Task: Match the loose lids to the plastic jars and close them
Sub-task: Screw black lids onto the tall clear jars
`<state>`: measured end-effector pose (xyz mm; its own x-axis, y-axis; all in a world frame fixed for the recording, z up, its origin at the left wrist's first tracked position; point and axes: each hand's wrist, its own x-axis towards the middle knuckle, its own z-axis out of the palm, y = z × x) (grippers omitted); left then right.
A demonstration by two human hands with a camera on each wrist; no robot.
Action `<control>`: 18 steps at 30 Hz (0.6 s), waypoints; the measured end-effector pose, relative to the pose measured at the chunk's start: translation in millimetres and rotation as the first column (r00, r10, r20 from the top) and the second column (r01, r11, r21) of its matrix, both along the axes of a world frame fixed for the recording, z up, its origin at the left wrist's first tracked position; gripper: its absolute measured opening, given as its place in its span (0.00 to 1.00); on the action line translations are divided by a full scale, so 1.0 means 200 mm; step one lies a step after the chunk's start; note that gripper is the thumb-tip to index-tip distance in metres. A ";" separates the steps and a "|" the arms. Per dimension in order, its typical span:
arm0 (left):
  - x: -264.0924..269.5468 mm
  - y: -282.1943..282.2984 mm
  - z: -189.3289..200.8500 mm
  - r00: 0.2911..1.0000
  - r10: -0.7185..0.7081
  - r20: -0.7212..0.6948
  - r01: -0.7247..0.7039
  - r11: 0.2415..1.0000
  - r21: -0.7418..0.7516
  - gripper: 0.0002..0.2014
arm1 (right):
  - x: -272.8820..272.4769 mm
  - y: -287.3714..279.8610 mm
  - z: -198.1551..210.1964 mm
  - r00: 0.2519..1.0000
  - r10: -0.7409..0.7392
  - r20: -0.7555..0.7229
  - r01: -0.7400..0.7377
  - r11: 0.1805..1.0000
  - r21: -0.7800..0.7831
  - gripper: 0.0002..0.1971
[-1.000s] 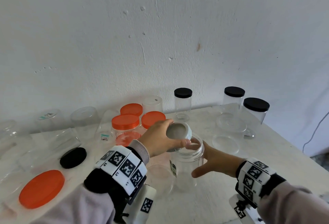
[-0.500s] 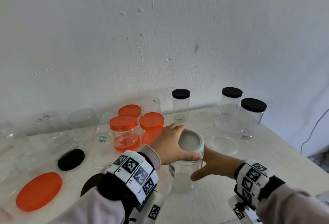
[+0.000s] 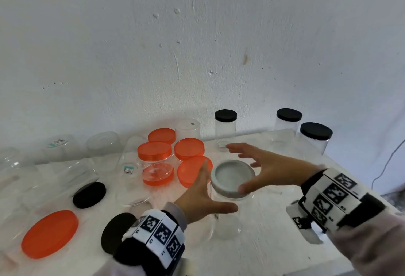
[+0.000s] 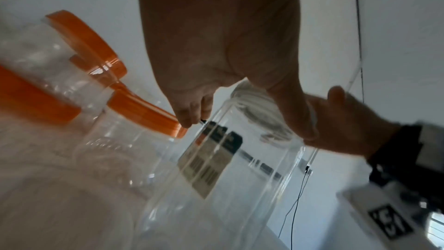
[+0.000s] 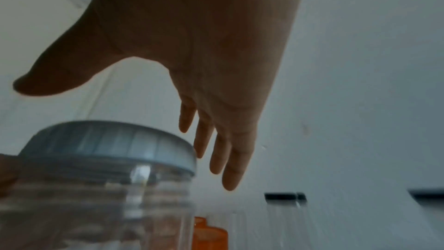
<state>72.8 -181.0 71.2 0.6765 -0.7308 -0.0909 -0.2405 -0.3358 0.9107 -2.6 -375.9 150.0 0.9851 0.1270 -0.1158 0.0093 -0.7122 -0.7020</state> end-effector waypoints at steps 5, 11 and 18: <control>-0.02 -0.02 -0.09 0.999 -0.035 0.025 0.037 0.998 -0.047 0.57 | 0.09 0.13 0.13 0.986 0.122 -0.110 -0.157 0.898 -0.412 0.47; -0.02 -0.01 -0.12 0.998 -0.016 0.055 0.020 0.997 -0.073 0.51 | 0.12 0.19 0.17 0.958 0.132 -0.254 -0.259 0.779 -0.571 0.45; -0.01 -0.01 -0.12 0.997 -0.027 0.076 0.031 0.998 -0.048 0.51 | 0.13 0.18 0.16 0.956 0.159 -0.248 -0.276 0.774 -0.569 0.44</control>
